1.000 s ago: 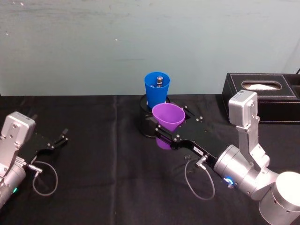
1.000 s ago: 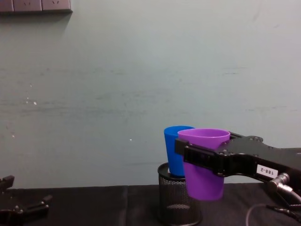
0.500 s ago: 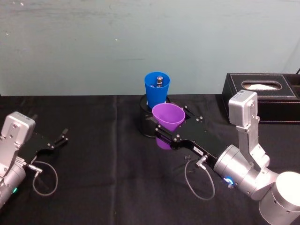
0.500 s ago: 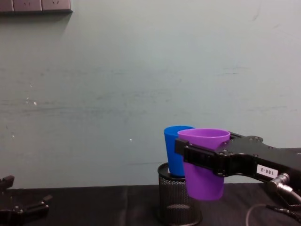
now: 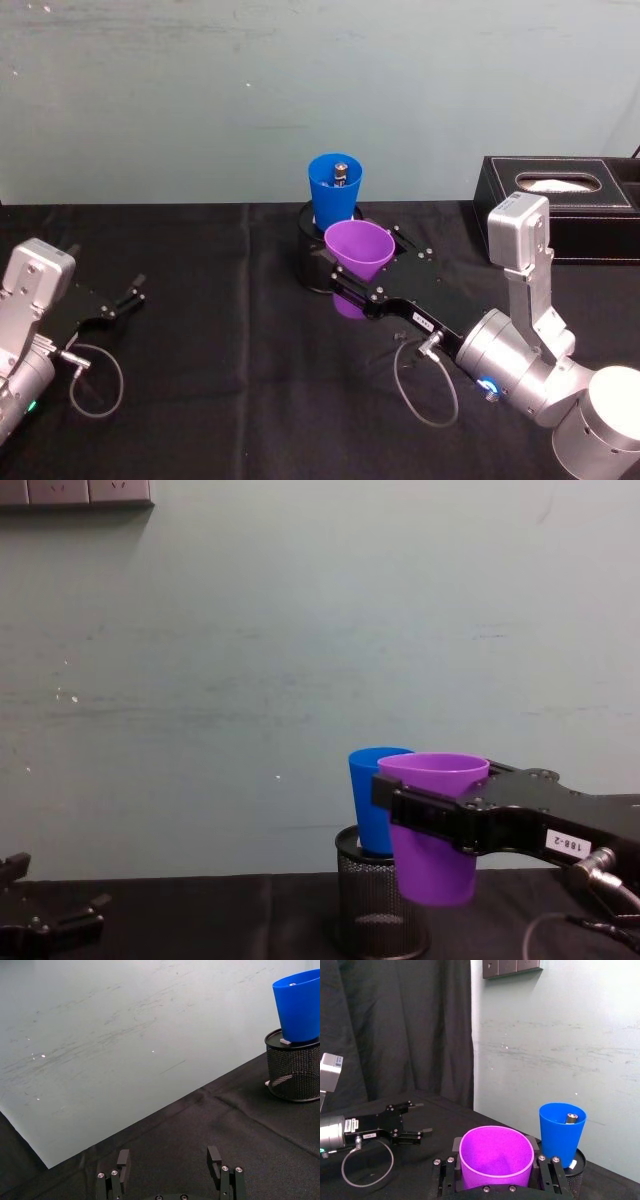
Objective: Pick up one cup with a gripper and tap it against the other cup.
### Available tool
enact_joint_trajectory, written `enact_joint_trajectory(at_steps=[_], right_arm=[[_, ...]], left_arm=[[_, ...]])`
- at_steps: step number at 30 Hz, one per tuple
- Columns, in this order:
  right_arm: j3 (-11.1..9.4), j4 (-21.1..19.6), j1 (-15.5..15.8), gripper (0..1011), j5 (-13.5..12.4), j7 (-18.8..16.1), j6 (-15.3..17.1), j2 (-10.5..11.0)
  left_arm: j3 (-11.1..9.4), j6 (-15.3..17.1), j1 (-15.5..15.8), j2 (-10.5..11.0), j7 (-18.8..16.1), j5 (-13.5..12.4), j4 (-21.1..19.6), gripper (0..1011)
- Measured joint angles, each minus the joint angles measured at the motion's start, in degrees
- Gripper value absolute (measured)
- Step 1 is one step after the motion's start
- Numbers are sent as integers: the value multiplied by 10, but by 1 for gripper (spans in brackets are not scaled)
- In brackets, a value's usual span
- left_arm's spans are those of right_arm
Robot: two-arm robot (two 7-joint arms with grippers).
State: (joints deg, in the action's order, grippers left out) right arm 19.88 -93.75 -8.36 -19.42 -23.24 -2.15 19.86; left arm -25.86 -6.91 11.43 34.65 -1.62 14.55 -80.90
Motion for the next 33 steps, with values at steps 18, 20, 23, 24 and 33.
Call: enact_joint_trajectory(at_steps=[18,20,23,24,33], right_arm=[[0,0,0,743,0,0,0,0],[0,0,0,743,0,0,0,0],[0,0,0,743,0,0,0,0],[0,0,0,743,0,0,0,0],[0,0,0,743,0,0,0,0]], left_arm=[[0,0,0,0,0,0,0,1000],[0,0,0,0,0,0,0,1000],[0,0,0,0,0,0,0,1000],[0,0,0,0,0,0,0,1000],[0,0,0,0,0,0,0,1000]])
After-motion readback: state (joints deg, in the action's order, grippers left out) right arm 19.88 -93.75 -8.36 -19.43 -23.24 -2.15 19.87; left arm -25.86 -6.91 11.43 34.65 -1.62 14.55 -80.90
